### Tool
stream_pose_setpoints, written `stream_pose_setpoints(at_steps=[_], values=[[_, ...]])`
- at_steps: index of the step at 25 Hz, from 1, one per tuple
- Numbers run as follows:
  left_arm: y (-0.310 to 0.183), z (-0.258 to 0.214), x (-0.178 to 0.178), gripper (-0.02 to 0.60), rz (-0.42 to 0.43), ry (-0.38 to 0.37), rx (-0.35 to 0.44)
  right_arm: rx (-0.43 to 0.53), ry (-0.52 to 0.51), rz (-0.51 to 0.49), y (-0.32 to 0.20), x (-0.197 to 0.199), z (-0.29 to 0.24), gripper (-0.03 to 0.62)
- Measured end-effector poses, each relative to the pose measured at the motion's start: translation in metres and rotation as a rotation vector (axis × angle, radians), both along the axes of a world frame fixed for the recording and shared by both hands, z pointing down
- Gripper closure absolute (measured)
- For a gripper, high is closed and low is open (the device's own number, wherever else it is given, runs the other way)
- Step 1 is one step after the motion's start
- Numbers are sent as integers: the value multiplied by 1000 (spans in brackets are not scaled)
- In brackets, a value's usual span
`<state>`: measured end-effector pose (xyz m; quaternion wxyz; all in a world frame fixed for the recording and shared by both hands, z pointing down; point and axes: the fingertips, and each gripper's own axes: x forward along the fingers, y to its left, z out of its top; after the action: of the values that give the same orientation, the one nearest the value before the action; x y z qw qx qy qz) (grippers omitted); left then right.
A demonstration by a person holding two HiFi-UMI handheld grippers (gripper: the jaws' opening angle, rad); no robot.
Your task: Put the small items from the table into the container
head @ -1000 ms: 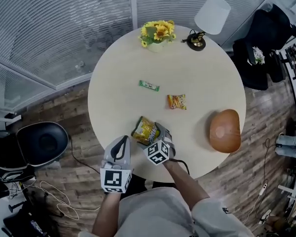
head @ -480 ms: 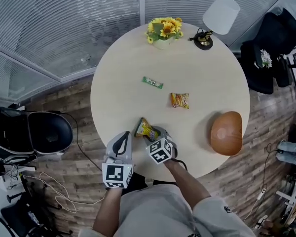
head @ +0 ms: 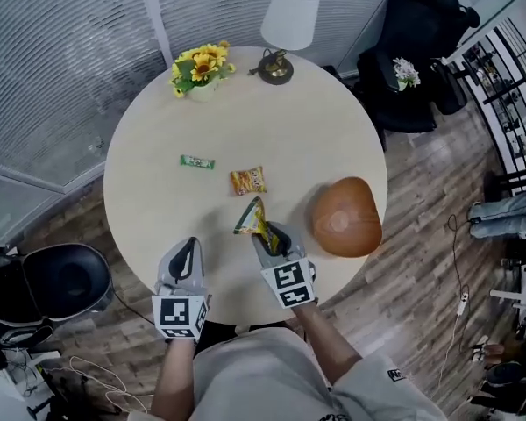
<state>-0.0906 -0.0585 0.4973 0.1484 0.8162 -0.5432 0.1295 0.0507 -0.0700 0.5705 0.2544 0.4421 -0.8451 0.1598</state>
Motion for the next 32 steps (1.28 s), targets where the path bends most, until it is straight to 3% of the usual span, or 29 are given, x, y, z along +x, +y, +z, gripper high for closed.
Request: stream_pose_setpoints(at_steps=[6,12,18,20,26,29,31,32], values=[[-9,-6,53,584,102,1,12,20,129,317,-7,173,-8,454],[-13,-8,87,584,147,-14,10,-59,156,445,-6,246,33,454],[-14,-7,103,584,137,-35,11,-112,153,451,-7,263,57,448],[-12,-8,107,584,132,-39,11,-124,163,436,-6,264,62,418],[-6,-8,116,584,118,-53,8,-47,135,440,-5,266,43,375],[-3,-6,115,584,103,-47,5,50,52,427,-5,250,7,427],[-4,-1,113,584,98,-38,-3,115,-16,374,-6,222,-20,565],[-5,1,111,584,97,-33,-9,144,-44,337,-7,203,-33,591]])
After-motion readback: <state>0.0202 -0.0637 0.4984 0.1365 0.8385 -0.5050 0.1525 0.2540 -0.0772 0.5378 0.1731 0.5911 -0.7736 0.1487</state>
